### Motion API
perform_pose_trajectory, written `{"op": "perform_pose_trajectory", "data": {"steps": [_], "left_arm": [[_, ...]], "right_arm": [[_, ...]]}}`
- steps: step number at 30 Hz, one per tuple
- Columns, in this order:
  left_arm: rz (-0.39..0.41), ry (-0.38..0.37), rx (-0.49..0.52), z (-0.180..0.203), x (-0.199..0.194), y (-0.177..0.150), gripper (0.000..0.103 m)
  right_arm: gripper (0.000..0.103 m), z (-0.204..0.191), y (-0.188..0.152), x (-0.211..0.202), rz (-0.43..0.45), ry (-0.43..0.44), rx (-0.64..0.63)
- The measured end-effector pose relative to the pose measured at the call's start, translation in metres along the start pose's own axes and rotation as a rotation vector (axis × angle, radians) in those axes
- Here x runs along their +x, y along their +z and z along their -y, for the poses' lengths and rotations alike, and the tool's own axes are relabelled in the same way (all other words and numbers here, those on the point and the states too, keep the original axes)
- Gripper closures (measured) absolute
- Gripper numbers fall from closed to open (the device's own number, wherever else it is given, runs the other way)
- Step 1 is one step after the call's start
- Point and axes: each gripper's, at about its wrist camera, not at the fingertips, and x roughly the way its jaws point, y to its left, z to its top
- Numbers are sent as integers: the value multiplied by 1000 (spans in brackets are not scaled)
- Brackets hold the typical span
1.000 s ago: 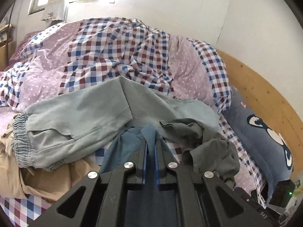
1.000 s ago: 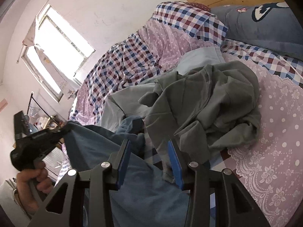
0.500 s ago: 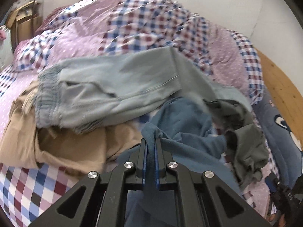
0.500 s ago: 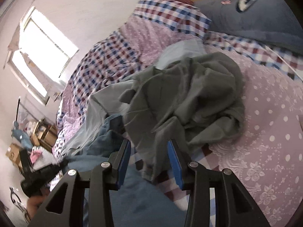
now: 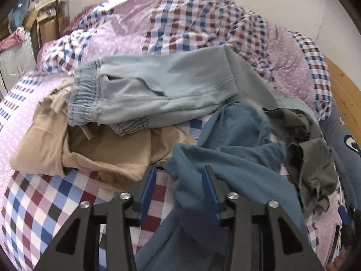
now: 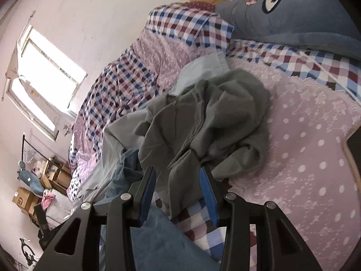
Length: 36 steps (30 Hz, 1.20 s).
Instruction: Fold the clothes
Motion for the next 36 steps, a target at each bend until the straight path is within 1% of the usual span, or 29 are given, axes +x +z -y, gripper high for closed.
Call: {"op": "perform_pose_trajectory", "data": {"steps": [2, 4, 5, 9, 12, 14, 17, 20, 22, 25, 28, 32, 36], "left_arm": [[24, -14, 0, 6, -15, -4, 54], [29, -63, -25, 15, -32, -17, 49], [21, -93, -26, 23, -39, -26, 48], [-44, -221, 19, 66, -63, -75, 47], [-96, -315, 59, 99, -80, -112, 45], [-143, -371, 117, 129, -88, -143, 45], [-189, -419, 250, 176, -103, -194, 45], [-230, -454, 326, 211, -116, -233, 45], [-259, -481, 368, 232, -124, -258, 45], [-259, -503, 447, 258, -134, -288, 45], [-233, -496, 557, 282, -141, -313, 45], [-163, -479, 712, 305, -149, -342, 45], [-126, -425, 829, 319, -139, -367, 45]], "right_arm": [[59, 5, 4, -9, 20, -7, -2], [59, 10, 9, -21, 40, -20, -11], [59, 13, 12, -27, 50, -28, -17], [59, 26, 20, -52, 89, -54, -42], [59, 37, 25, -73, 116, -57, -58], [59, 42, 27, -86, 128, -51, -95], [59, 49, 29, -113, 187, -60, -172], [59, 60, 32, -134, 221, -71, -186], [59, 72, 34, -145, 233, -84, -168], [59, 91, 38, -158, 246, -97, -128], [59, 110, 42, -171, 262, -98, -83], [59, 128, 46, -184, 273, -99, -42], [59, 140, 49, -192, 282, -92, -15]]}}
